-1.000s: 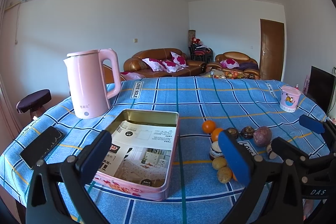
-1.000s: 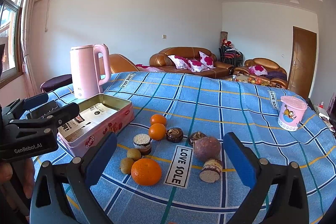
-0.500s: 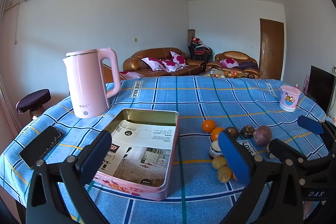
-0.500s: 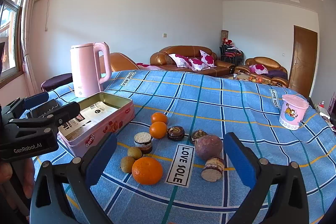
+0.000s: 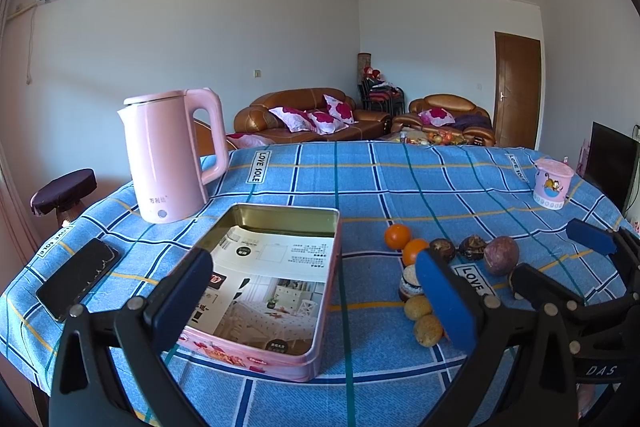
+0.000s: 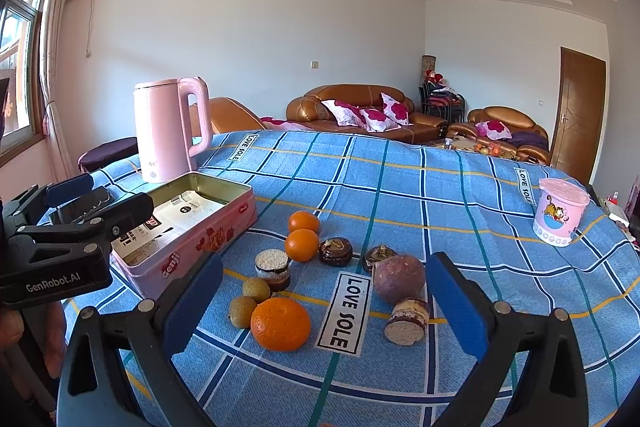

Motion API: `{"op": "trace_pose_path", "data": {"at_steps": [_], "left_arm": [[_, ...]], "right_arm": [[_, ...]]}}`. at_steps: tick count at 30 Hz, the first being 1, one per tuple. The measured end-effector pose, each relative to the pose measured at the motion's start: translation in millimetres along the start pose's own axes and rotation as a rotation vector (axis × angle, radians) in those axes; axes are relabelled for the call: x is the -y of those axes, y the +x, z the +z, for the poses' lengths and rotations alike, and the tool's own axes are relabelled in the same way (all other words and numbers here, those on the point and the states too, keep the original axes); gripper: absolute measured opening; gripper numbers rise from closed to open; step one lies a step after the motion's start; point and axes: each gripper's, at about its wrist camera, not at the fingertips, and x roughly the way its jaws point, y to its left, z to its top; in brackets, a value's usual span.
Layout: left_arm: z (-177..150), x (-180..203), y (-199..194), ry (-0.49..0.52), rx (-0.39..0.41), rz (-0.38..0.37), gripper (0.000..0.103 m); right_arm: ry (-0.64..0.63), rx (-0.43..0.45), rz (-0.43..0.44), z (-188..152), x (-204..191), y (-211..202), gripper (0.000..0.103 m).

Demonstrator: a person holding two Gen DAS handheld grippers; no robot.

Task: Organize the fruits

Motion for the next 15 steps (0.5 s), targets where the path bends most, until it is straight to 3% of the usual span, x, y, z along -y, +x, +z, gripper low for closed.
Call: {"op": "trace_pose_path", "data": {"at_steps": [15], "left_arm": [[-8.0, 2.3, 13.2, 0.008, -0.037, 0.006, 0.103]], "right_arm": [[0.001, -0.02, -0.004, -4.1, 4.0, 7.2, 0.102]]}}
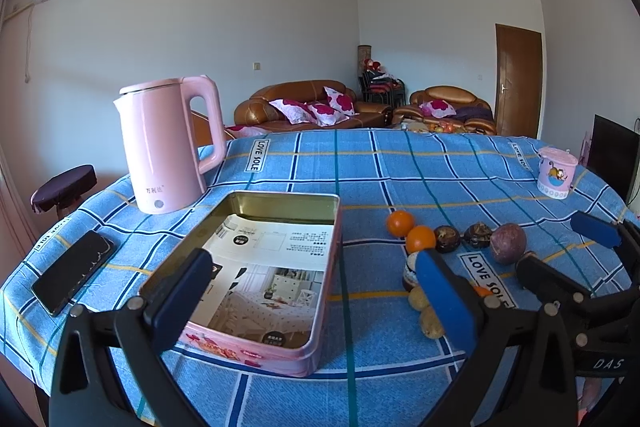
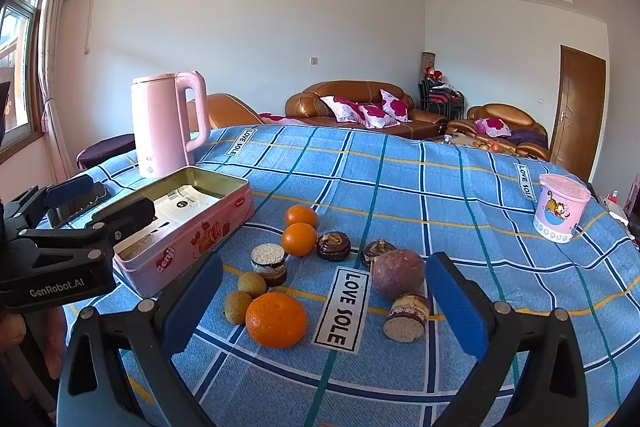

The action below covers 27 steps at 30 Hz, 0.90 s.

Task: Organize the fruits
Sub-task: 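Grasp the large orange with the right tool while the left tool grasps a kiwi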

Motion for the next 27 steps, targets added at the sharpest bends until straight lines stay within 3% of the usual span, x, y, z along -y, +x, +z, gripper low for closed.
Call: {"op": "trace_pose_path", "data": {"at_steps": [16, 17, 19, 23, 26, 27], "left_arm": [[-12.0, 0.2, 10.2, -0.003, -0.025, -0.025, 0.103], [-12.5, 1.2, 10.5, 0.0, -0.025, -0.027, 0.103], [-13.7, 2.9, 10.4, 0.001, -0.025, -0.037, 0.103], [-13.8, 5.5, 9.7, 0.004, -0.023, -0.045, 0.103], [-14.1, 7.7, 8.1, 0.008, -0.021, -0.054, 0.103], [-14.1, 8.8, 7.8, 0.011, -0.021, -0.057, 0.103]], "right_arm": [[-0.016, -0.075, 0.074, -23.1, -3.4, 23.4, 0.101], [-0.017, -0.085, 0.091, -24.1, -4.7, 26.0, 0.099], [-0.028, -0.107, 0.118, -24.8, -8.8, 30.5, 0.08], [-0.074, -0.165, 0.115, -24.5, -17.6, 43.6, 0.072], [-0.077, -0.258, 0.148, -26.0, -18.6, 59.1, 0.07], [-0.08, -0.263, 0.145, -26.4, -19.0, 60.7, 0.063]]}}
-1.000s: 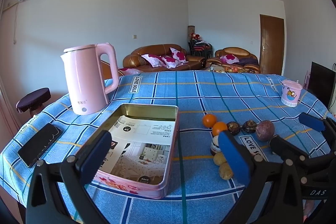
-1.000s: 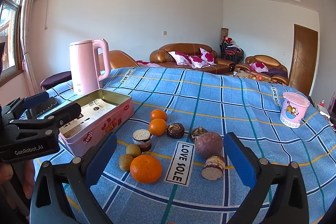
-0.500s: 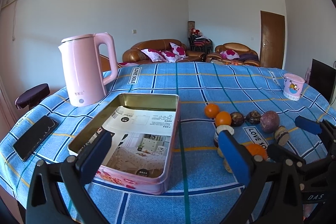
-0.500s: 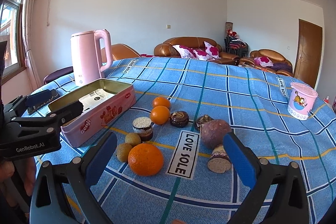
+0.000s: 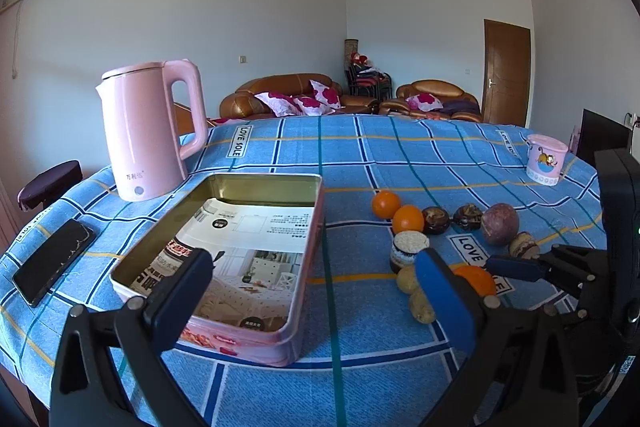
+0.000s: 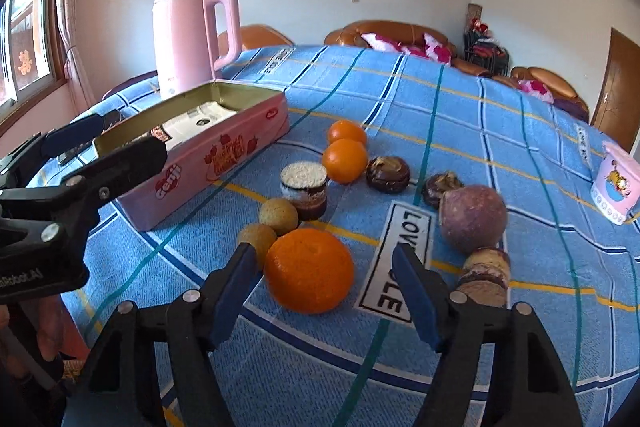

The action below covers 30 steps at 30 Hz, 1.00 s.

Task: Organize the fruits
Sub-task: 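Grasp the large orange with the right tool while the left tool grasps a kiwi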

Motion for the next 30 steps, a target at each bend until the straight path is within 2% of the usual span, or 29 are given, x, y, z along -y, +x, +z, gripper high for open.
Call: {"op": "trace_pose_path", "data": {"at_steps": [2, 3, 7, 11, 13, 15, 22, 25, 27, 30], "left_arm": [[-0.2, 2.8, -0.3, 0.008, -0.002, -0.008, 0.102], [-0.4, 4.7, -0.7, 0.013, -0.002, -0.012, 0.102], [-0.8, 12.7, 0.1, 0.029, -0.007, -0.036, 0.095], [-4.2, 28.4, 10.0, 0.063, -0.056, -0.086, 0.081], [-5.8, 37.0, 17.3, 0.075, -0.093, -0.119, 0.069], [-8.2, 44.7, 26.2, 0.091, -0.134, -0.135, 0.062], [-16.1, 54.9, 49.4, 0.094, -0.252, -0.192, 0.056], [-18.0, 56.9, 60.4, 0.094, -0.31, -0.216, 0.039], [-18.9, 55.9, 62.9, 0.083, -0.321, -0.233, 0.029], [-18.9, 54.9, 58.8, 0.08, -0.306, -0.238, 0.029]], "right_arm": [[-0.002, -0.013, 0.018, -1.3, -0.1, 1.7, 0.056], [-0.002, -0.014, 0.033, -2.5, -0.5, 1.3, 0.048], [0.038, 0.039, 0.045, -6.8, 7.9, -10.6, 0.048], [0.051, 0.079, -0.037, -10.2, 15.3, -19.4, 0.048], [0.074, 0.088, -0.064, -10.6, 22.3, -21.9, 0.048], [0.109, 0.102, -0.062, -10.6, 30.0, -24.5, 0.048], [0.139, 0.11, -0.035, -9.7, 37.9, -26.7, 0.048], [0.13, 0.101, -0.032, -9.7, 35.8, -25.3, 0.048], [0.118, 0.092, -0.034, -9.8, 33.2, -23.6, 0.048], [0.102, 0.091, -0.039, -10.3, 30.6, -23.1, 0.048]]}}
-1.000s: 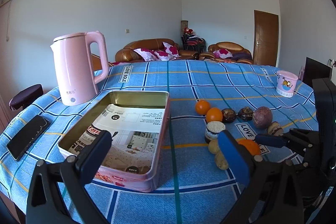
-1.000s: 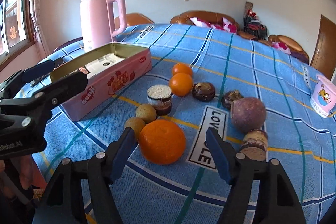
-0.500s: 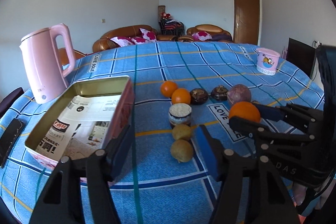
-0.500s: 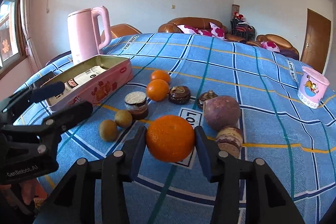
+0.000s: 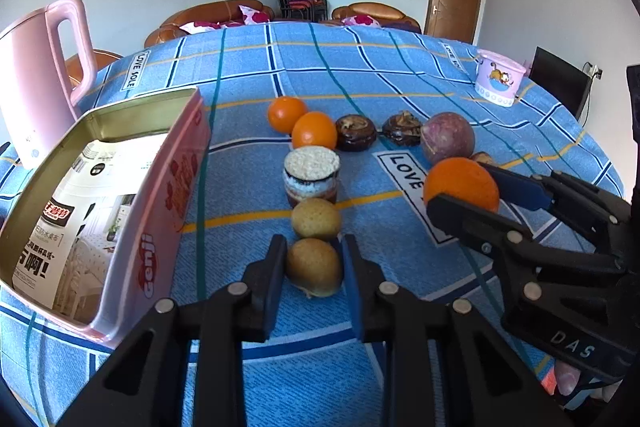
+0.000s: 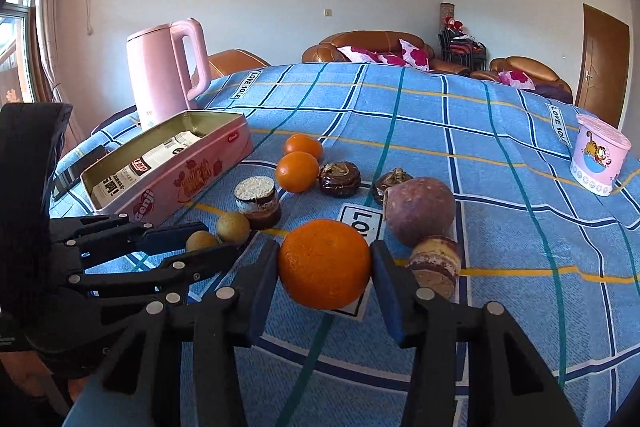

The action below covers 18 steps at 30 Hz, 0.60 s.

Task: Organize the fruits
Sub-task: 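Grasp the large orange with the right tool while the left tool grasps a kiwi, then lift the orange with the right tool while the left tool lifts the kiwi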

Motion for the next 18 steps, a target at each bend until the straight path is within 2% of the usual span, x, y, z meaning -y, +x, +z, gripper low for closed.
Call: {"op": "trace_pose_path", "data": {"at_steps": [18], "left_arm": [[-5.5, 0.3, -20.0, 0.01, 0.15, 0.067, 0.029]], "right_arm": [[-0.038, 0.112, 0.006, -4.0, -5.6, -14.6, 0.048]]}}
